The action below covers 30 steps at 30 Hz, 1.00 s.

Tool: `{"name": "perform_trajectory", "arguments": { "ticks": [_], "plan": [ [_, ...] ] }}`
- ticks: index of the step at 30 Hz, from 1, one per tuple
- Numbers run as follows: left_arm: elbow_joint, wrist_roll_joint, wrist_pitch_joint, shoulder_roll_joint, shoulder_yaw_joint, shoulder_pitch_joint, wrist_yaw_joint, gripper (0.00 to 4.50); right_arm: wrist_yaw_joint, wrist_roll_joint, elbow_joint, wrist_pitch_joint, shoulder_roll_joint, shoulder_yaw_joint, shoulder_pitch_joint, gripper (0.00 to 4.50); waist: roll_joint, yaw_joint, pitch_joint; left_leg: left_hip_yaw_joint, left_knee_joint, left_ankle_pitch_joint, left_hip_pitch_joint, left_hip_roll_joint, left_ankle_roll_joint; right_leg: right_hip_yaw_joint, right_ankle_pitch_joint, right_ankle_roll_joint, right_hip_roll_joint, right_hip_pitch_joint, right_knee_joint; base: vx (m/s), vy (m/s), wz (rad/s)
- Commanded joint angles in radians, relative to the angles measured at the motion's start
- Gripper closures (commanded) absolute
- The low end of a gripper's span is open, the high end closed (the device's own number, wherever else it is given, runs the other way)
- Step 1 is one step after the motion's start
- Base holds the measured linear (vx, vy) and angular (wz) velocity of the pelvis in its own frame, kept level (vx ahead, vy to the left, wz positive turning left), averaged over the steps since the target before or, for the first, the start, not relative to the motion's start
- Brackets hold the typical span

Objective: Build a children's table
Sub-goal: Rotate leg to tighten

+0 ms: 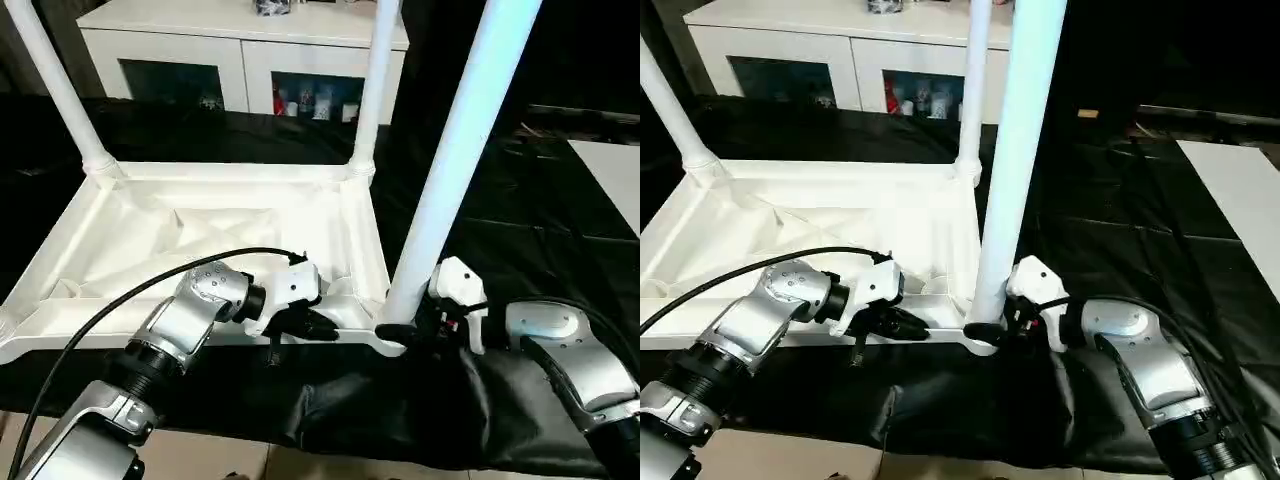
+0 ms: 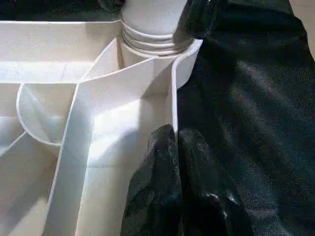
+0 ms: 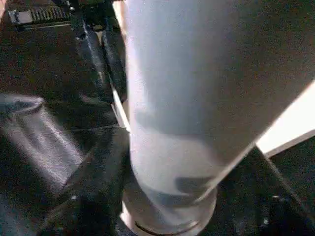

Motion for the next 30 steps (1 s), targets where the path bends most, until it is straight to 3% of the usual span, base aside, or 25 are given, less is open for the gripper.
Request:
{"name": "perform_trajectory", "arguments": {
  "ticks": [1, 7, 9, 11, 13, 15, 17, 18, 19, 20, 21, 22, 24, 26, 27, 28, 29, 30],
  "plan": [
    [-0.016, 0.015, 0.005, -0.003, -0.026, 0.008, -0.008, 4.5, 0.004, -0.021, 0.005, 0.003, -0.006, 0.02, 0.005, 2.03, -0.006, -0.002, -0.053, 0.003, -0.078, -0.294, 0.002, 0.017, 0.045, 0.03, -0.322, -0.189, -0.034, 0.046, -0.063, 0.0, 0.0, 0.0],
    [-0.02, 0.017, 0.013, -0.003, -0.028, 0.011, -0.006, 4.5, 0.007, -0.02, 0.013, 0.031, 0.005, 0.026, 0.015, 2.38, -0.005, -0.002, -0.055, 0.003, -0.076, -0.277, 0.002, 0.016, 0.049, 0.03, -0.286, -0.198, -0.033, 0.047, -0.06, 0.0, 0.0, 0.0],
    [0.004, 0.038, 0.021, -0.019, -0.022, 0.006, 0.05, 4.5, -0.095, -0.03, 0.079, 0.055, 0.063, -0.003, 0.002, 2.4, -0.004, -0.003, -0.054, 0.003, -0.077, -0.284, 0.002, 0.016, 0.046, 0.03, -0.297, -0.199, -0.033, 0.046, -0.061, 0.0, 0.0, 0.0],
    [0.031, 0.051, 0.028, -0.04, -0.01, -0.002, 0.11, 4.5, -0.174, -0.042, 0.124, 0.07, 0.102, -0.023, -0.01, 2.43, -0.001, -0.009, -0.048, 0.002, -0.082, -0.331, 0.003, 0.014, 0.027, 0.026, -0.375, -0.183, -0.033, 0.04, -0.069, 0.0, 0.0, 0.0],
    [0.091, 0.056, 0.061, -0.097, 0.032, -0.028, 0.238, 4.5, -0.314, -0.045, 0.188, 0.12, 0.181, -0.062, -0.031, 2.44, -0.007, -0.021, -0.045, -0.004, -0.08, -0.406, 0.014, 0.008, 0.001, 0.02, -0.52, -0.134, -0.033, 0.033, -0.086, 0.0, 0.0, 0.0],
    [0.139, 0.062, 0.088, -0.145, 0.059, -0.053, 0.338, 4.5, -0.446, -0.041, 0.24, 0.159, 0.261, -0.101, -0.058, 2.44, -0.005, -0.028, -0.048, -0.011, -0.081, -0.423, 0.015, 0.007, -0.011, 0.017, -0.549, -0.117, -0.034, 0.032, -0.09, 0.0, 0.0, 0.0],
    [0.164, 0.065, 0.099, -0.169, 0.07, -0.067, 0.389, 4.5, -0.512, -0.037, 0.262, 0.18, 0.302, -0.121, -0.075, 2.46, -0.008, -0.038, -0.045, -0.017, -0.085, -0.446, 0.006, 0.005, -0.01, 0.01, -0.581, -0.085, -0.032, 0.037, -0.096, 0.0, 0.0, 0.0],
    [0.184, 0.067, 0.106, -0.189, 0.079, -0.079, 0.429, 4.5, -0.565, -0.036, 0.282, 0.196, 0.336, -0.136, -0.09, 2.48, -0.004, -0.043, -0.042, -0.016, -0.084, -0.463, 0.007, 0.003, -0.008, 0.009, -0.604, -0.082, -0.032, 0.028, -0.099, 0.0, 0.0, 0.0],
    [0.234, 0.071, 0.123, -0.236, 0.104, -0.108, 0.538, 4.5, -0.684, -0.046, 0.34, 0.212, 0.405, -0.161, -0.13, 2.48, 0.001, -0.044, -0.046, -0.017, -0.077, -0.476, 0.016, -0.001, -0.016, 0.005, -0.638, -0.069, -0.035, 0.024, -0.109, 0.0, 0.0, 0.0],
    [0.25, 0.072, 0.129, -0.251, 0.112, -0.118, 0.574, 4.5, -0.723, -0.051, 0.359, 0.214, 0.425, -0.167, -0.144, 2.49, 0.0, -0.049, -0.043, -0.017, -0.075, -0.482, 0.019, -0.003, -0.02, 0.003, -0.646, -0.069, -0.033, 0.018, -0.111, 0.0, 0.0, 0.0],
    [0.294, 0.077, 0.138, -0.29, 0.137, -0.145, 0.67, 4.5, -0.83, -0.064, 0.414, 0.209, 0.48, -0.189, -0.182, 2.49, -0.003, -0.059, -0.045, -0.022, -0.074, -0.496, 0.018, -0.005, -0.023, -0.007, -0.659, -0.06, -0.031, 0.023, -0.114, 0.0, 0.0, 0.0],
    [0.319, 0.078, 0.141, -0.31, 0.149, -0.159, 0.718, 4.5, -0.889, -0.066, 0.443, 0.195, 0.512, -0.204, -0.204, 2.49, 0.002, -0.066, -0.044, -0.024, -0.073, -0.51, 0.022, -0.004, -0.021, -0.015, -0.67, -0.052, -0.034, 0.02, -0.121, 0.0, 0.0, 0.0],
    [0.366, 0.087, 0.123, -0.339, 0.171, -0.185, 0.802, 4.5, -0.968, -0.061, 0.5, 0.167, 0.569, -0.224, -0.247, 2.5, 0.004, -0.07, -0.048, -0.027, -0.076, -0.508, 0.019, -0.005, -0.01, -0.024, -0.644, -0.046, -0.034, 0.031, -0.127, 0.0, 0.0, 0.0],
    [0.393, 0.094, 0.116, -0.354, 0.176, -0.2, 0.832, 4.5, -0.983, -0.045, 0.539, 0.142, 0.611, -0.235, -0.277, 2.51, 0.006, -0.074, -0.046, -0.028, -0.08, -0.52, 0.019, -0.003, -0.003, -0.026, -0.616, -0.052, -0.033, 0.029, -0.131, 0.0, 0.0, 0.0],
    [0.406, 0.097, 0.103, -0.361, 0.176, -0.209, 0.842, 4.5, -0.939, -0.06, 0.563, 0.113, 0.627, -0.201, -0.298, 2.51, 0.004, -0.075, -0.047, -0.027, -0.082, -0.526, 0.02, -0.002, 0.003, -0.026, -0.596, -0.057, -0.033, 0.031, -0.132, 0.0, 0.0, 0.0],
    [0.407, 0.097, 0.103, -0.361, 0.176, -0.209, 0.842, 4.5, -0.938, -0.06, 0.564, 0.112, 0.627, -0.2, -0.298, 2.51, 0.005, -0.076, -0.048, -0.029, -0.087, -0.514, 0.011, 0.0, 0.007, -0.024, -0.562, -0.069, -0.036, 0.039, -0.126, 0.0, 0.0, 0.0],
    [0.417, 0.099, 0.084, -0.362, 0.172, -0.217, 0.835, 4.5, -0.907, -0.097, 0.554, 0.059, 0.628, -0.165, -0.303, 2.51, 0.002, -0.074, -0.049, -0.026, -0.087, -0.502, 0.01, 0.001, 0.01, -0.019, -0.54, -0.082, -0.038, 0.036, -0.123, 0.0, 0.0, 0.0],
    [0.417, 0.105, 0.062, -0.354, 0.165, -0.219, 0.814, 4.5, -0.896, -0.113, 0.526, 0.023, 0.621, -0.161, -0.301, 2.16, -0.001, -0.075, -0.049, -0.025, -0.087, -0.497, 0.009, 0.001, 0.011, -0.016, -0.533, -0.088, -0.037, 0.034, -0.122, 0.0, 0.0, 0.0]
  ]
}}
